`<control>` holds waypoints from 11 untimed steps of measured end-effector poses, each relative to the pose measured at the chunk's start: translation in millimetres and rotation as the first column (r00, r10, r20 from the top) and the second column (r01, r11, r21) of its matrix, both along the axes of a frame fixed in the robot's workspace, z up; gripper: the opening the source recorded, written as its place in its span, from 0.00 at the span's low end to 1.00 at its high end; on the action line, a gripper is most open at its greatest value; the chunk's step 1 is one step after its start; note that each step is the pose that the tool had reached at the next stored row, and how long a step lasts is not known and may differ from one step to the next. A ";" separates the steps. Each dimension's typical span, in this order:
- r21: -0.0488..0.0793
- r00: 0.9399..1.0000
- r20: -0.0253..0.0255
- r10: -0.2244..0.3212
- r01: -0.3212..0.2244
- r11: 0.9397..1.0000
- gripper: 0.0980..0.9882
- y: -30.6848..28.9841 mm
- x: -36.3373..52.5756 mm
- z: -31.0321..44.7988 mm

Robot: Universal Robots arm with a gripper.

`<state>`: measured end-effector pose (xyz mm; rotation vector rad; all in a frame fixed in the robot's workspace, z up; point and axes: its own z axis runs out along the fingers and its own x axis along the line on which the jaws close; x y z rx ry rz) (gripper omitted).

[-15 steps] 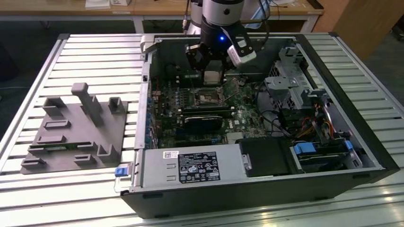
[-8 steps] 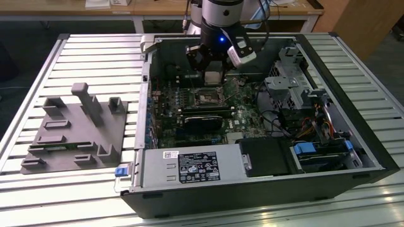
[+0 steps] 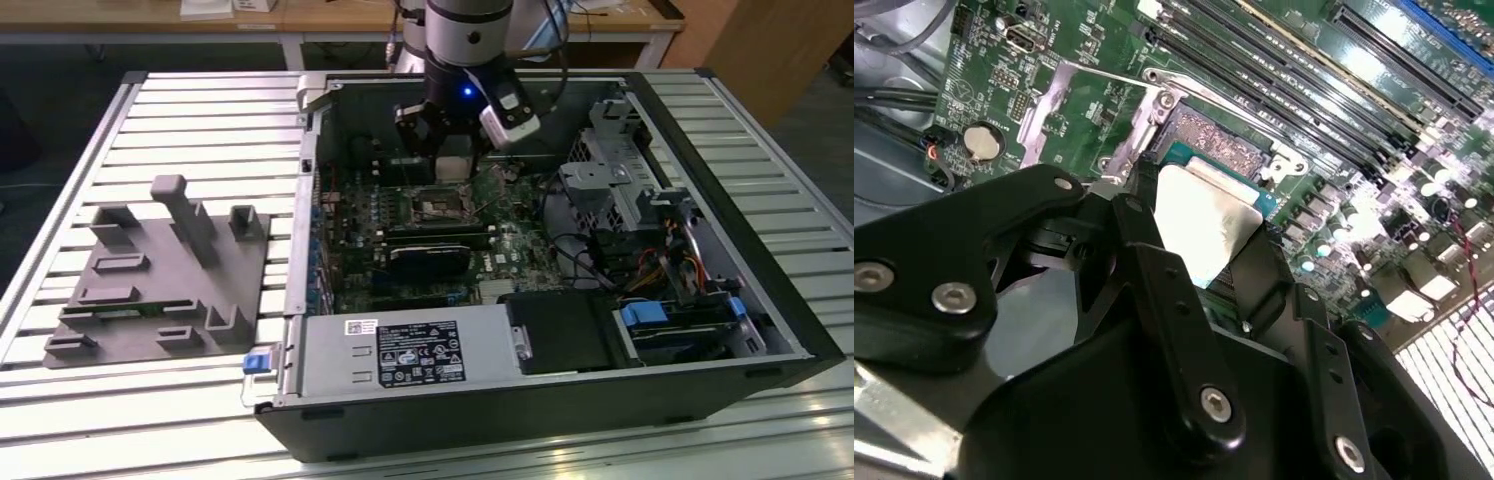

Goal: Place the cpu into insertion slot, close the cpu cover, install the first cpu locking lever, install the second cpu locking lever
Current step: 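Place the cpu into insertion slot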

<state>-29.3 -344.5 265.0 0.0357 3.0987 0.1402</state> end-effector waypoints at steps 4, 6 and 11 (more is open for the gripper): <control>0.000 1.000 0.001 0.000 0.000 1.000 0.49 0.0 -1.8 -5.8; -0.003 1.000 0.001 0.000 0.000 1.000 0.49 0.0 -2.0 -9.3; -0.014 1.000 0.000 0.000 0.000 1.000 0.49 0.0 -2.1 -16.6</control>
